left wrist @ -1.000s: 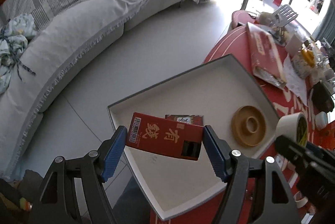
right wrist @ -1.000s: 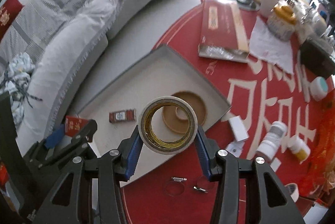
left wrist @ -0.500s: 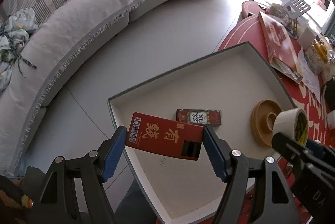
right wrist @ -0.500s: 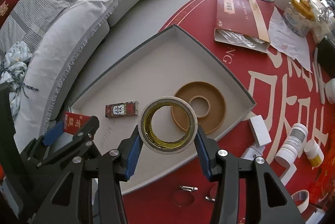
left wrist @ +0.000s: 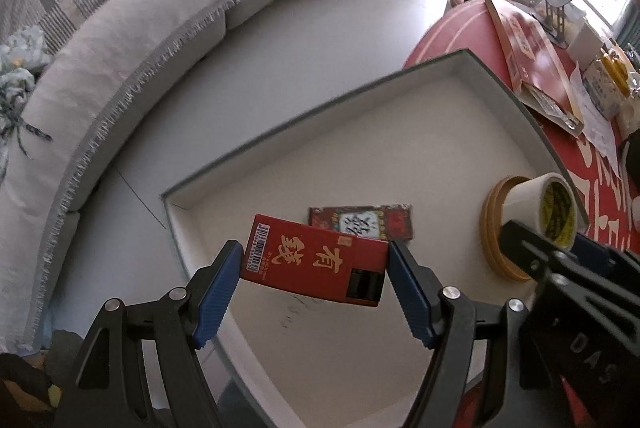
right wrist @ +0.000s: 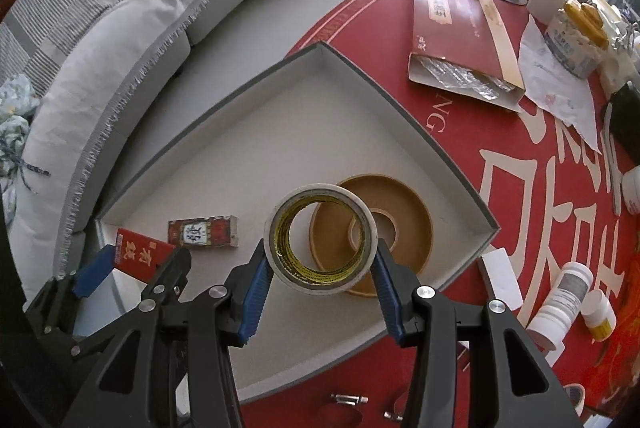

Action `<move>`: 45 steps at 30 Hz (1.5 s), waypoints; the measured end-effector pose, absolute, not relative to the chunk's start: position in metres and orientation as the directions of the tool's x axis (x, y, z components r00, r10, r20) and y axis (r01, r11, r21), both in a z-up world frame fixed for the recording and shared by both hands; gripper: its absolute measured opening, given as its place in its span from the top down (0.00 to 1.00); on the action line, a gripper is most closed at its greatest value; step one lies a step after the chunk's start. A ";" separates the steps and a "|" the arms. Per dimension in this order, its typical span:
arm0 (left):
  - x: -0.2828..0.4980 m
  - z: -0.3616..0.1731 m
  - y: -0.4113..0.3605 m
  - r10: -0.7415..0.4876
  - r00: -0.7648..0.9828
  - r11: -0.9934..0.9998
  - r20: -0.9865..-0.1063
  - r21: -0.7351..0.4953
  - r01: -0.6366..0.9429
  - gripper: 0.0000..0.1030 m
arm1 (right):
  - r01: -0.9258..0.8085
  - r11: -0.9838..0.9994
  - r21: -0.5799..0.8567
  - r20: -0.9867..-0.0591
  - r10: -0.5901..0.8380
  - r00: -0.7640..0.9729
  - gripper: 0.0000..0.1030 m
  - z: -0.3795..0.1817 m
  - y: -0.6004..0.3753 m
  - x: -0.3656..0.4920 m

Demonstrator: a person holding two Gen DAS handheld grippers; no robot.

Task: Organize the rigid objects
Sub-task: 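Open both tools to release the red box and tape roll into the tray, then grasp the white block with the right tool and lift it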

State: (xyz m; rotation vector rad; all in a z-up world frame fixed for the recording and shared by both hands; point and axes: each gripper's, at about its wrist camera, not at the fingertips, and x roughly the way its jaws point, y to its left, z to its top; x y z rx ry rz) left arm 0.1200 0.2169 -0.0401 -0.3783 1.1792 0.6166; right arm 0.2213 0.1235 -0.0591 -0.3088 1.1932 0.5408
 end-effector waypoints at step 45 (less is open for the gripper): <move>0.037 -0.013 0.126 0.187 0.375 0.893 -0.908 -0.001 -0.450 0.00 | -0.681 0.731 0.046 -0.953 0.237 0.190 0.76 -0.102 0.033 0.160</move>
